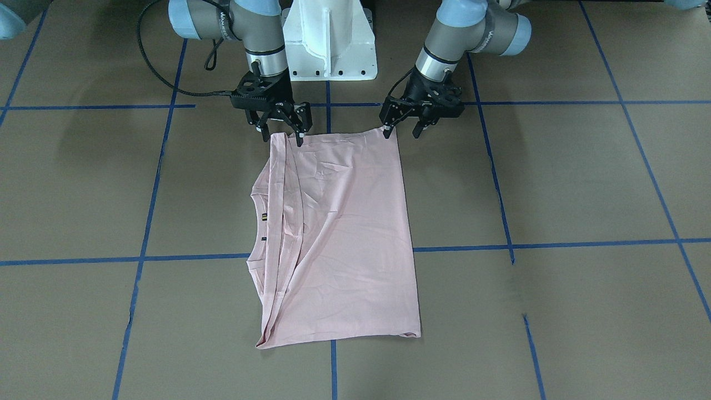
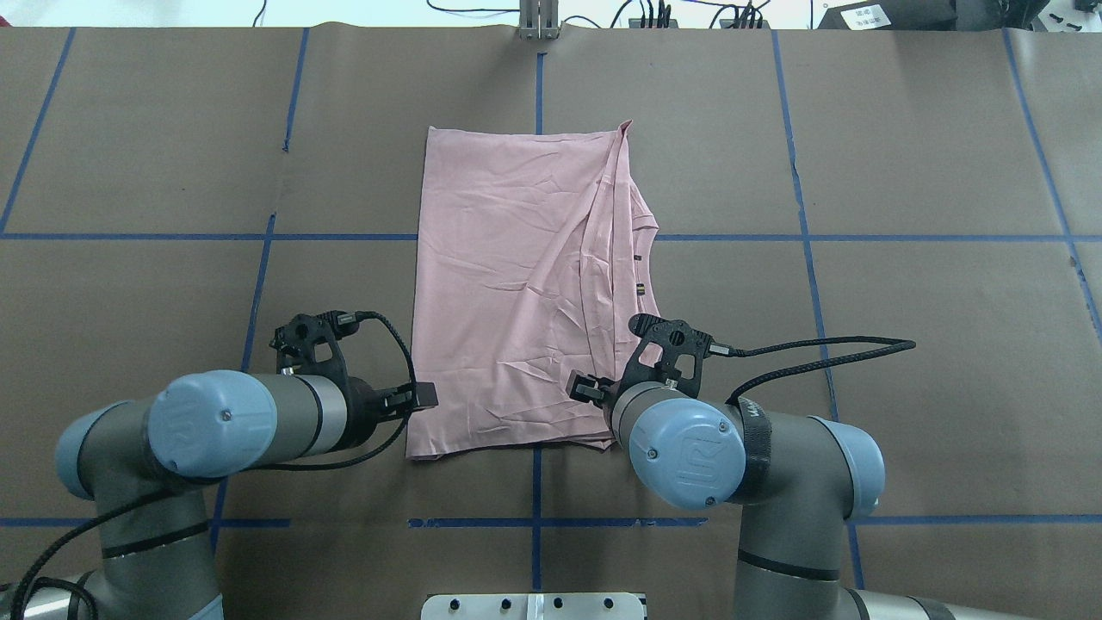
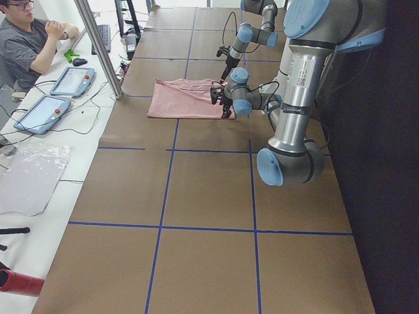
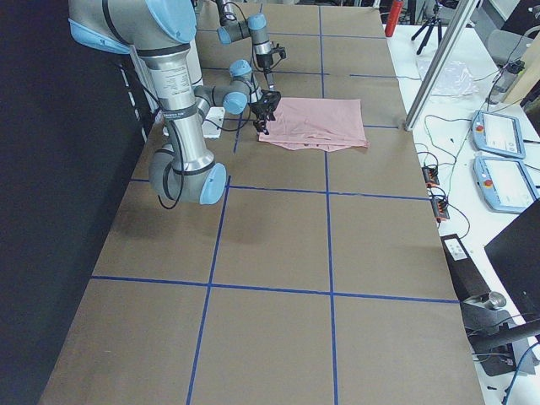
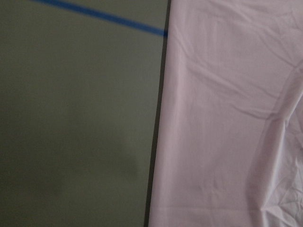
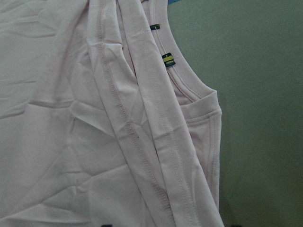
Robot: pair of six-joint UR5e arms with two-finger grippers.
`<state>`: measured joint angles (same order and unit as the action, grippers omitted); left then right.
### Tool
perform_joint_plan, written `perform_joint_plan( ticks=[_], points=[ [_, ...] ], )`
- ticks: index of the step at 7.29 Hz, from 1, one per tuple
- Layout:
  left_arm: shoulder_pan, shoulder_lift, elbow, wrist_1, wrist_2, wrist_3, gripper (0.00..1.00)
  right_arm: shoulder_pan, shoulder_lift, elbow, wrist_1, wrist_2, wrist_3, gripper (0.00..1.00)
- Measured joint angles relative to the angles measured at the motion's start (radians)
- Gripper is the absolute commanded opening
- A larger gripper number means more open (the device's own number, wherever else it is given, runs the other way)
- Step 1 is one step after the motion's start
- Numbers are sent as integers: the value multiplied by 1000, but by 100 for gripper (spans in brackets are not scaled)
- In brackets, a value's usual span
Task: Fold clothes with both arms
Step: 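Lower the left gripper to the shirt's near edge beside the right gripper, then grasp the shirt's near edge with both grippers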
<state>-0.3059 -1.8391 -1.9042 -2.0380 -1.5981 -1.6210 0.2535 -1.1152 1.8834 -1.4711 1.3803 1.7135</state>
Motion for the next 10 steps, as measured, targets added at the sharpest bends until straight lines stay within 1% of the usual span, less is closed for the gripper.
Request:
perform_joint_plan(
  ticks=[1,2,8,9,10],
  points=[
    [40,1,8,1,20,-25,74,0,0,1,0,-1,0,88],
    [59,2,14,2,28,-34,65,0,0,1,0,-1,0,88],
    [69,-11,27,11,27,-37,64,-2,1,2,0,-7,0,88],
    [69,-12,29,11,27,-37,59,-2,1,2,0,-7,0,88],
    [70,-14,31,11,27,-37,57,-2,1,3,0,-7,0,89]
  ],
)
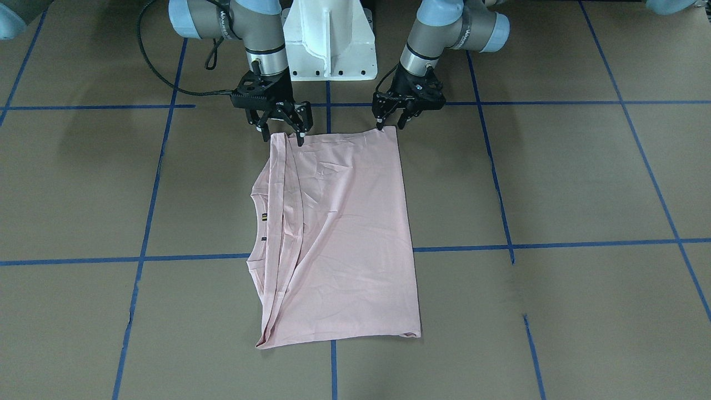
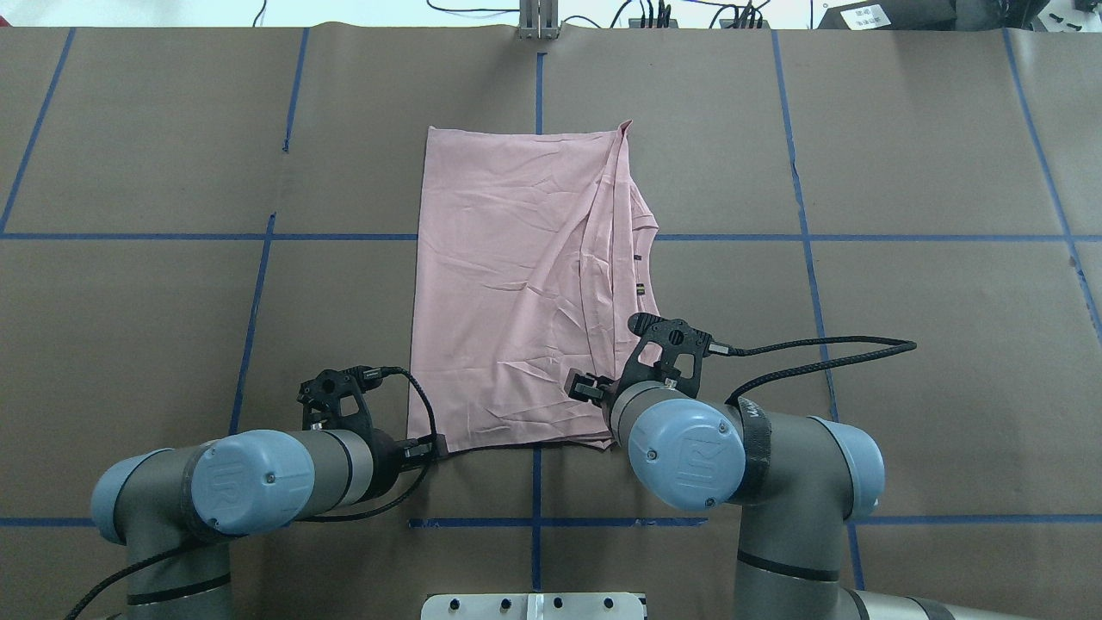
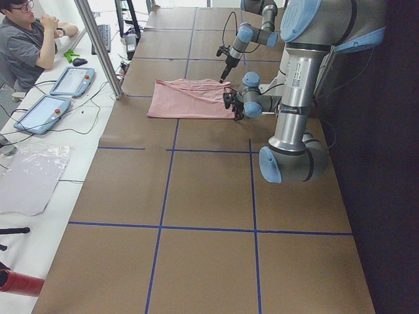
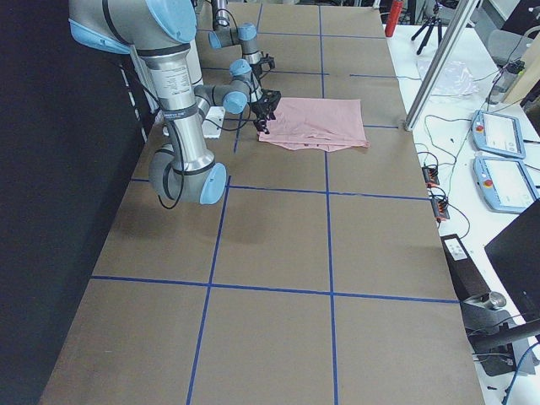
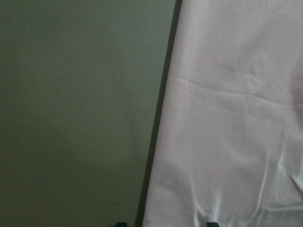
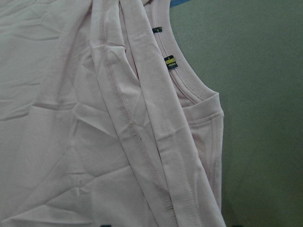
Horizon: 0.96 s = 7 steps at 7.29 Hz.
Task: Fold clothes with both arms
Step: 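Grasp the shirt's near edge with both grippers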
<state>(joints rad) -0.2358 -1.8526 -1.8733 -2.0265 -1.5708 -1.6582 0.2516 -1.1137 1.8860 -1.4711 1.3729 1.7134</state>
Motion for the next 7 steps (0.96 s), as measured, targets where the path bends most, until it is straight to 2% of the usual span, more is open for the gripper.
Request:
perform_joint_plan(
  ticks=[1,2,4,5,7],
  points=[
    [1,-2,2,0,0,0,57,0,0,1,0,0,0,89],
    [1,-5,3,1,0,0,49,0,0,1,0,0,0,89],
    [0,-7,4,1,1,0,10,0,0,1,0,0,0,89],
    [-1,-8,4,2,1,0,0,0,0,2,0,1,0,89],
    [-2,-8,5,2,1,2,0,0,0,1,0,3,0,89]
  ],
)
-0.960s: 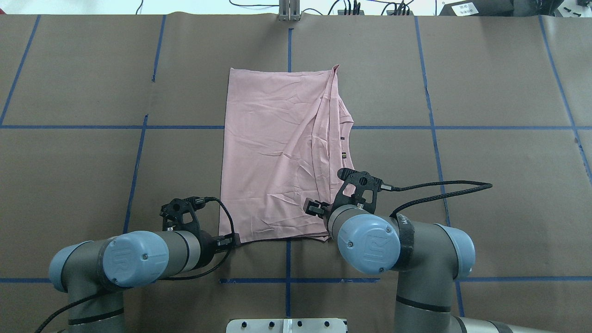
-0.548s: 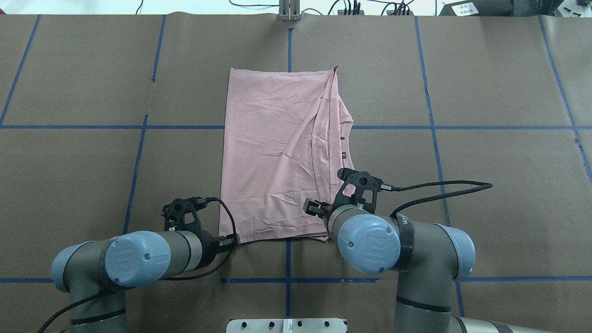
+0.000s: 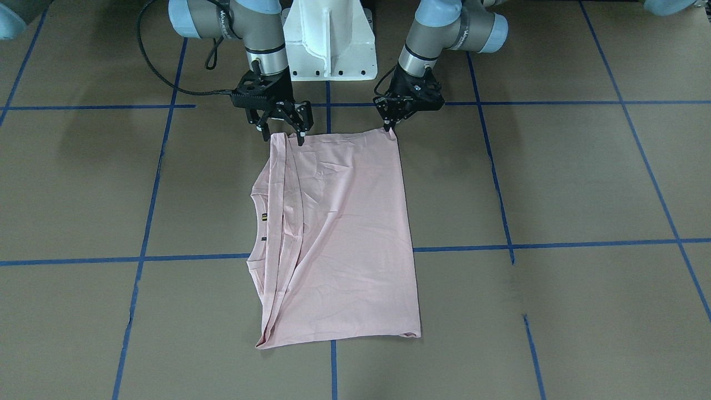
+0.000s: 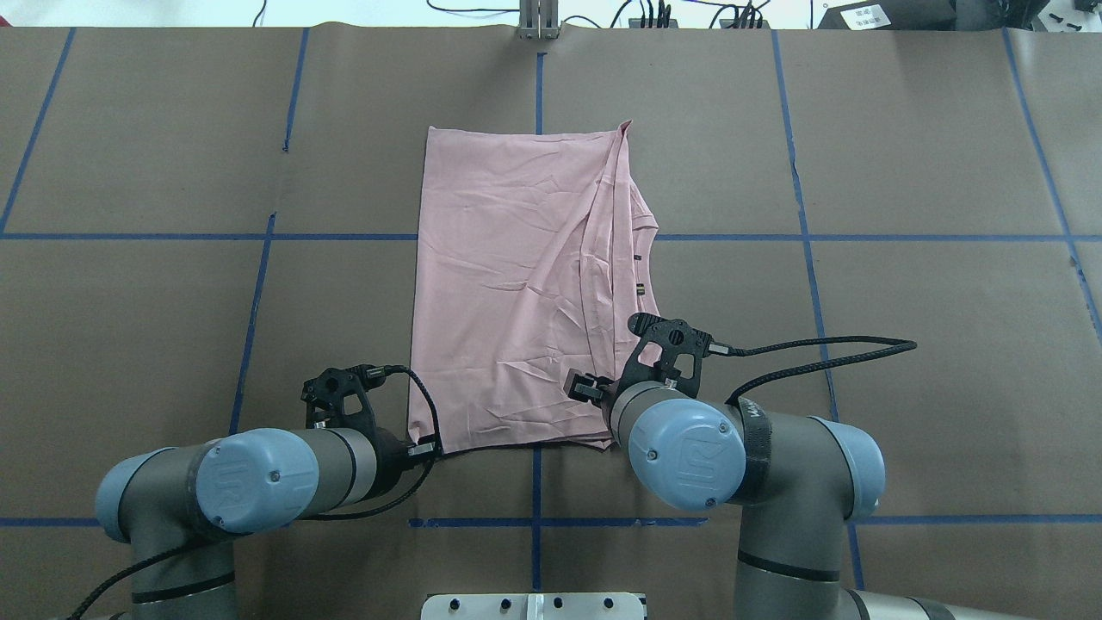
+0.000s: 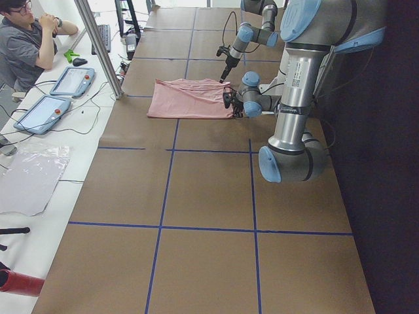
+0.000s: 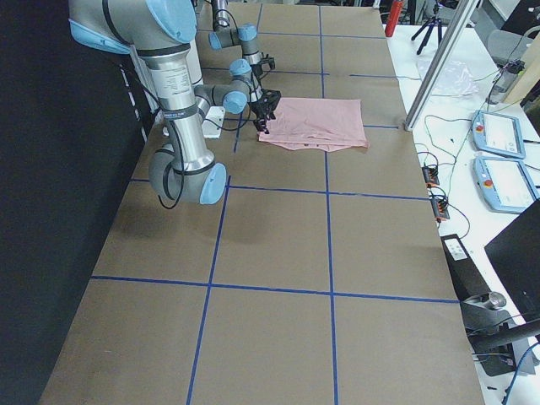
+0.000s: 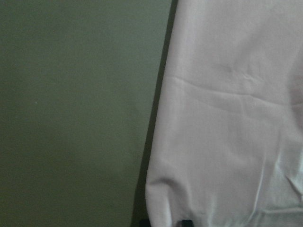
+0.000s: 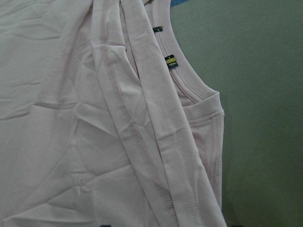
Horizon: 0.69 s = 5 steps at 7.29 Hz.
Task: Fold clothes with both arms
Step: 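Grasp the shirt's near edge with both grippers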
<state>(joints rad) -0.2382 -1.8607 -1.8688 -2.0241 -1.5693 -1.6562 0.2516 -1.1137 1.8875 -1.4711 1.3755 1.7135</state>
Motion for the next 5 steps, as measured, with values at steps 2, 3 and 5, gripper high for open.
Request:
perform_joint_plan(
  ticks=[2,3,5],
  points=[
    [-1,0,-2,2,0,5,0,-3,4,-6,-3,-1,4,82],
    [-1,0,-4,2,0,6,0,-6,9,-17,-8,-2,11,82],
    [-1,0,-9,2,0,7,0,-10,19,-66,-14,-2,17,76]
  ],
)
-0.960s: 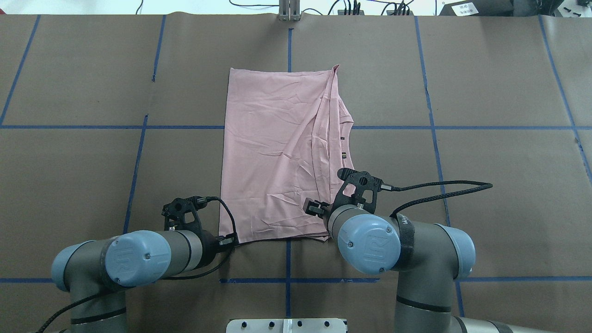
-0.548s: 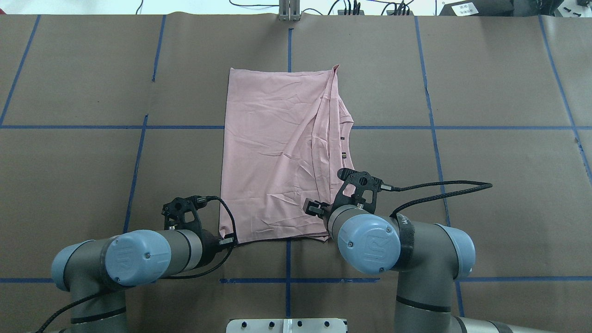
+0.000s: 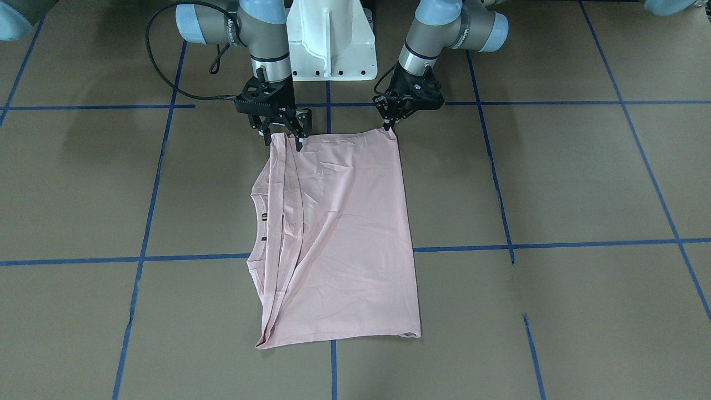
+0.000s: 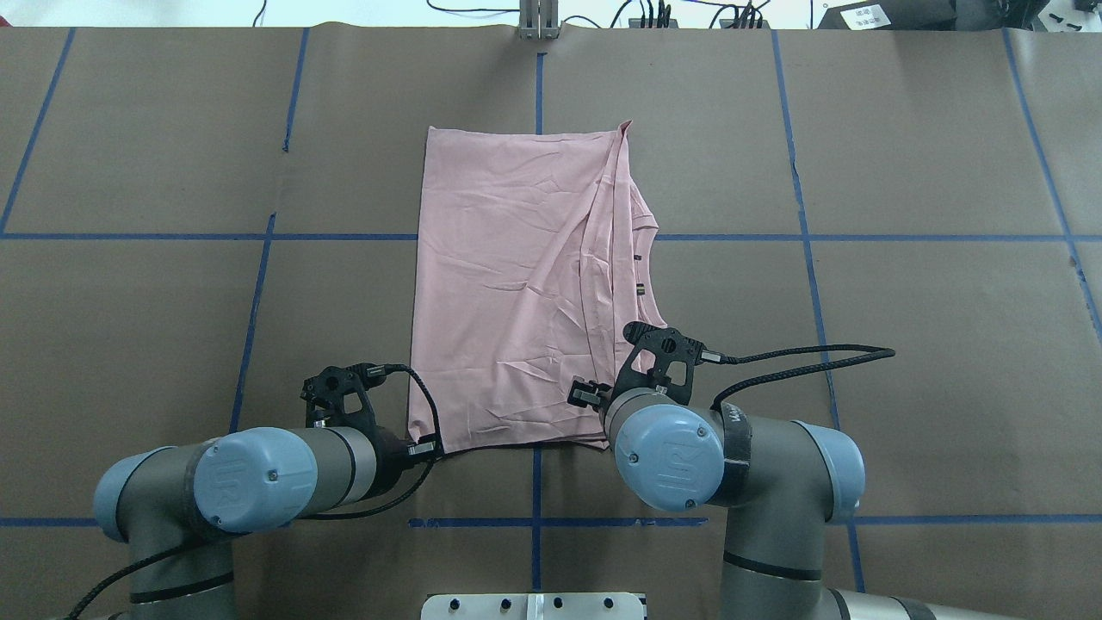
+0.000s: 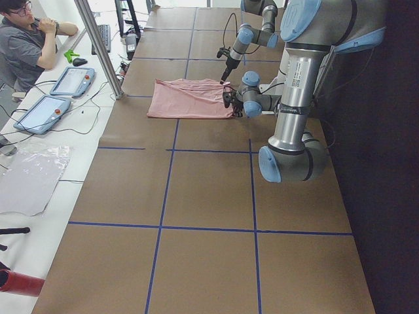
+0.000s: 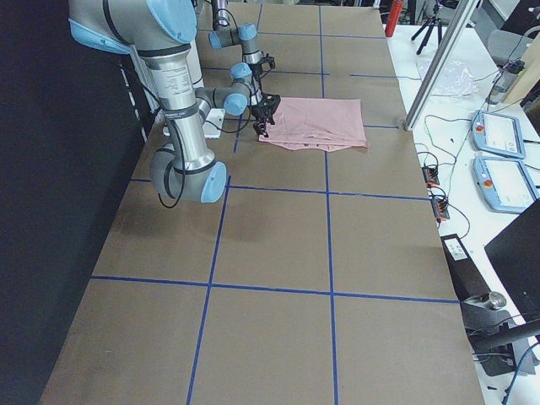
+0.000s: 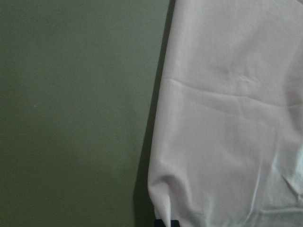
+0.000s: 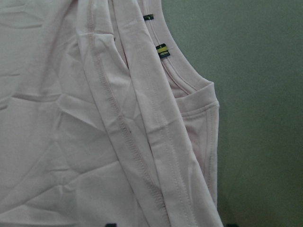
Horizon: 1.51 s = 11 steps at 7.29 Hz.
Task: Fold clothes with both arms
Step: 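Grasp the shirt's near edge with both grippers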
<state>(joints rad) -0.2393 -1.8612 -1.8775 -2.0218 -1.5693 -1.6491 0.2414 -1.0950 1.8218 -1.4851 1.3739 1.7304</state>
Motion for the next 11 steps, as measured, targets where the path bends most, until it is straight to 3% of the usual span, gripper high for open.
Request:
perform_joint_plan(
  ticks=[4,8,9,11],
  points=[
    [0,-1,-2,0,0,0,0,-23,53,-31,-96,9,-1,70],
    [0,-1,-3,0,0,0,0,-37,61,-39,-112,5,0,66],
    [0,-1,-4,0,0,0,0,-37,61,-41,-112,5,0,59],
    [0,-1,-4,0,0,0,0,-37,61,-43,-111,4,2,7]
  ],
)
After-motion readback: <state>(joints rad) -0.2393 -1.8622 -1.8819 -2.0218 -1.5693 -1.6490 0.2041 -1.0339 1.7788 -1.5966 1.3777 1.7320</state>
